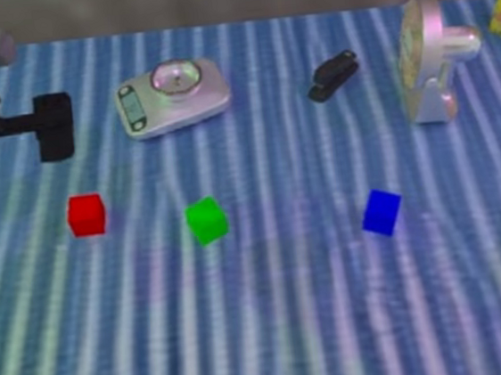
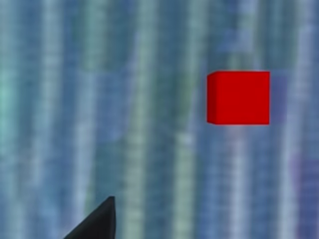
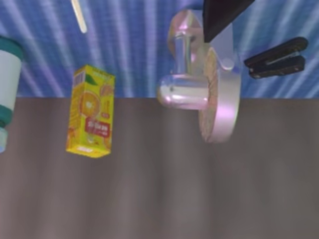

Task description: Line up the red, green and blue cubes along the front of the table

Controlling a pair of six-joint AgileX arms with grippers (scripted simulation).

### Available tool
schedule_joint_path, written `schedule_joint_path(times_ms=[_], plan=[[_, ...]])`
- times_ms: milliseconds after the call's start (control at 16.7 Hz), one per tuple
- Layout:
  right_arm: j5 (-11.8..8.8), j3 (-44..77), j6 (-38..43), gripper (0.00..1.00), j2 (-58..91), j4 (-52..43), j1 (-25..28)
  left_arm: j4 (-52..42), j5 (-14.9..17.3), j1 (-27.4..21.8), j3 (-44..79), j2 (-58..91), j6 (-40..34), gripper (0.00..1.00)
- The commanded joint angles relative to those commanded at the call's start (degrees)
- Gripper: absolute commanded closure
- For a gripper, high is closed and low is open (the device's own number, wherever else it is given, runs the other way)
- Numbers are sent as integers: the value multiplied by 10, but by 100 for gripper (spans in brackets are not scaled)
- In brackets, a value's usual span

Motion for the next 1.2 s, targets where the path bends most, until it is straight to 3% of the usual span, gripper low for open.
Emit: schedule_joint_path(times_ms=[480,960,1200], plan=[[0,0,0,0,0,0,0,-136,0,-21,236,299,-25,0],[0,0,0,0,0,0,0,-141,0,-19,248,316,-26,0],[0,0,0,0,0,0,0,-76,0,-20,213,345,-25,0]])
